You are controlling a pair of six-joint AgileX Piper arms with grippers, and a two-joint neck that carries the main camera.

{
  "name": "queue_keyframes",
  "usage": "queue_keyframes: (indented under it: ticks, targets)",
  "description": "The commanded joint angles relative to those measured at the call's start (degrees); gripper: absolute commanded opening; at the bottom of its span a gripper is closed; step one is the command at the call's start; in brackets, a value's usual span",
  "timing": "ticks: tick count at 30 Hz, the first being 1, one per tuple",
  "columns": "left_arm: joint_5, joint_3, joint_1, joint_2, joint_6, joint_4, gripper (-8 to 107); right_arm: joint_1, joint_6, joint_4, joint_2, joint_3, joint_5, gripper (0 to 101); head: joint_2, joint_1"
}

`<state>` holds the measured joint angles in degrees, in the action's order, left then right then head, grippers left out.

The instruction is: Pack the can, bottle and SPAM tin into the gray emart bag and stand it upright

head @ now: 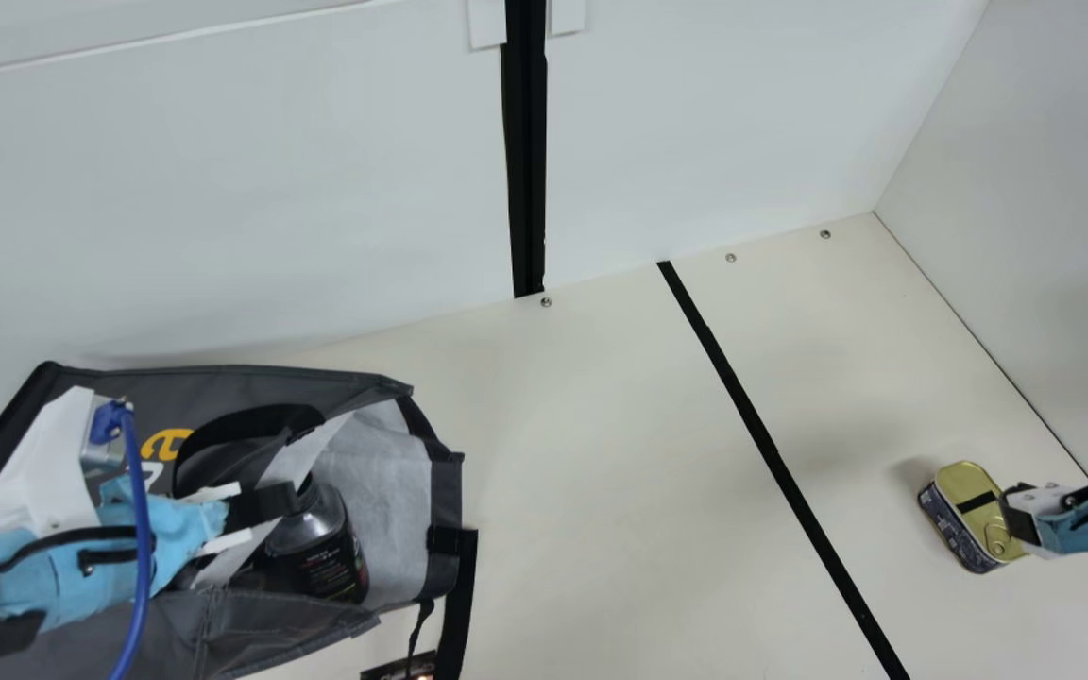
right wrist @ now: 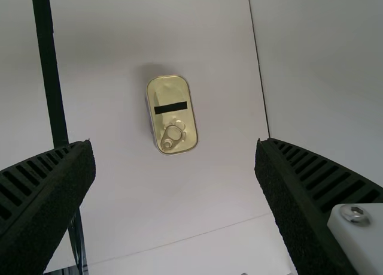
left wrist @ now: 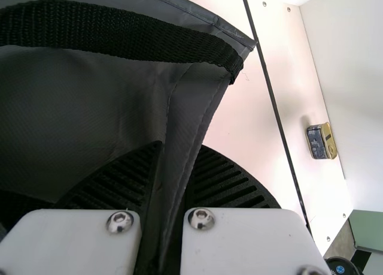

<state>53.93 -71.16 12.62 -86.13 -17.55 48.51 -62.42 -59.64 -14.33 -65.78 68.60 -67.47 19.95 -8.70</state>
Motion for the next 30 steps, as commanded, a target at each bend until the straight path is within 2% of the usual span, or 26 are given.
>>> queue_keyframes:
  ticks: [1, 15, 30]
  targets:
    - [0.0, 0.0, 0.0, 0.0, 0.0, 0.0, -8, -0.5, -2.3, -0.4, -0.9, -0.2, 0.1, 95, 0.0, -1.3]
    - [0.0, 0.0, 0.0, 0.0, 0.0, 0.0, -8, -1.7, -8.8, -1.3, -6.9, -2.7, 3.3, 95, 0.0, -1.3]
    - [0.0, 0.0, 0.0, 0.0, 0.0, 0.0, -8, -1.1, -11.2, -2.1, -12.9, -5.9, 8.3, 95, 0.0, -1.3]
